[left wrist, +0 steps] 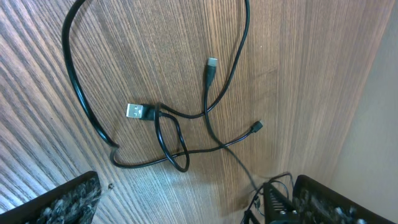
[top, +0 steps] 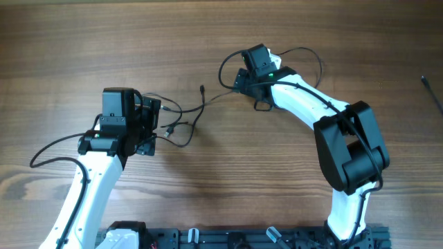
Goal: Untangle cables
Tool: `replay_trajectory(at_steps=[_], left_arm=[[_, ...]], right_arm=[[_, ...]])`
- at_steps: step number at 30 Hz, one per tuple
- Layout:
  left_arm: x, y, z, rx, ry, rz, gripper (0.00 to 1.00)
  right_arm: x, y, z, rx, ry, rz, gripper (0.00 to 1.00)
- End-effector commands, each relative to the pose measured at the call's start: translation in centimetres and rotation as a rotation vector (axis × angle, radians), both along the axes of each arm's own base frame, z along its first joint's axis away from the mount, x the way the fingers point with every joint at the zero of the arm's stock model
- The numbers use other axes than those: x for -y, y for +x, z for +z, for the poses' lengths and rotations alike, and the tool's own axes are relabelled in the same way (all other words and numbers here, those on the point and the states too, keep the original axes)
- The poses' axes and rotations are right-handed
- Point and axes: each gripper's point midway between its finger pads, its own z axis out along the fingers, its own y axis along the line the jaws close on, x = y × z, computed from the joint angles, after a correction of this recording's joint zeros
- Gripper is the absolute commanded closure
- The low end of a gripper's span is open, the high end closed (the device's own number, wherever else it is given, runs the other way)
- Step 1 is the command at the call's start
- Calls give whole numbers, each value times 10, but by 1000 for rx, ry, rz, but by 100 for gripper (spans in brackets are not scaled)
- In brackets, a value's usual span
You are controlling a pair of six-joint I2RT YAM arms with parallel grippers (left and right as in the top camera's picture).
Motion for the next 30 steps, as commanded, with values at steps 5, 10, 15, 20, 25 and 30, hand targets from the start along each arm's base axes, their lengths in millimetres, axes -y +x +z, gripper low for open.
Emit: replay_trajectory(at_steps=[5, 10, 15, 20, 25, 30], left_arm=[[-2, 0, -2, -2, 19, -3, 0], [-2, 0, -2, -2, 19, -3, 0], [-2, 0, -2, -2, 19, -3, 0], [-2, 0, -2, -2, 20, -4, 0], [-2, 0, -2, -2, 19, -3, 0], [-2, 0, -2, -2, 19, -3, 0]], right_arm=[[-6, -12, -15, -54, -36, 200, 25], [-10, -12, -26, -71, -20, 208, 35], [-10, -13, -28, -73, -25, 218, 63], [-7, -8, -26, -71, -7, 230, 96], [36, 42, 22, 27, 42, 220, 96], [139, 114, 129, 249, -4, 125, 96]])
